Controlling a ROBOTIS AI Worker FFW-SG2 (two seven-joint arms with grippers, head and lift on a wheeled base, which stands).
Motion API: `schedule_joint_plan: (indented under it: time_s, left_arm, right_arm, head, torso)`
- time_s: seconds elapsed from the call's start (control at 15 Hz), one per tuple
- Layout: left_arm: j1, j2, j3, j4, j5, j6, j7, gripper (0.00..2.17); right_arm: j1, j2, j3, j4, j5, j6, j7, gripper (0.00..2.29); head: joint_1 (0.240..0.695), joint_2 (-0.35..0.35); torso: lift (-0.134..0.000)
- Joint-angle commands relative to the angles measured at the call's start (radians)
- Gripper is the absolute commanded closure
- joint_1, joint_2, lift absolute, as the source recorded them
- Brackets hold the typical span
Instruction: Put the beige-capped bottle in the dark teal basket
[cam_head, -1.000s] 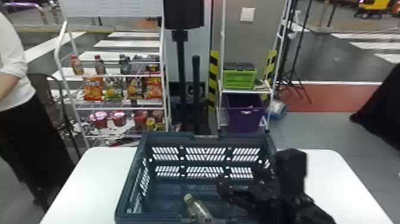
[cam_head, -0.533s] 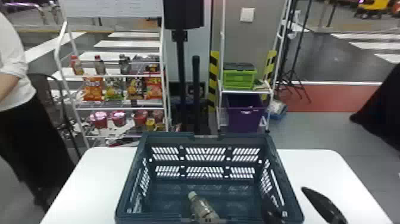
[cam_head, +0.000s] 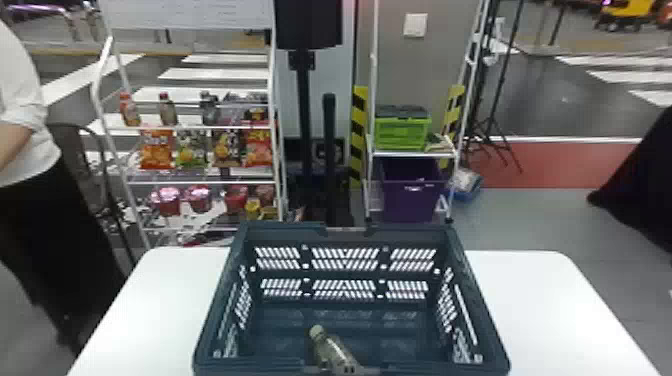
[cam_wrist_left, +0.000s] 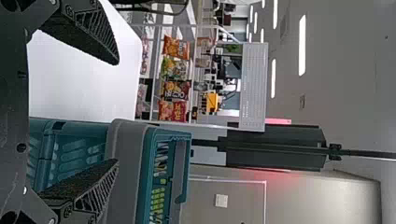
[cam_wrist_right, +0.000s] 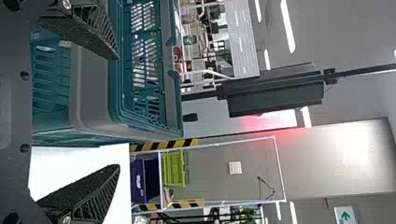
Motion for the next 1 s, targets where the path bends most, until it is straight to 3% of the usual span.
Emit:
schedule_joint_plan:
  time_s: [0.0,0.13,0.93]
  left_arm:
    - [0.001,0.0,-0.004,0.0,-0.007,0.001,0.007,0.14]
    - [0.001,0.0,-0.007,-0.003,-0.007,0.001,0.007,0.14]
    - [0.004,0.006,-0.007,-0.014,-0.008,0.022,0.007,0.14]
  right_arm:
    - [0.03,0.03,-0.021,0.022,0.0,-0.049,0.021,0.06]
    - [0.045,0.044,-0.033,0.033,0.0,-0.077,0.041,0.07]
    - [0.053,0.048,-0.036,0.046,0.0,-0.095,0.041,0.07]
  head:
    - [0.499,0.0]
    - [0.499,0.0]
    - [0.499,0.0]
  torso:
    - [0.0]
    - [0.0]
    - [0.0]
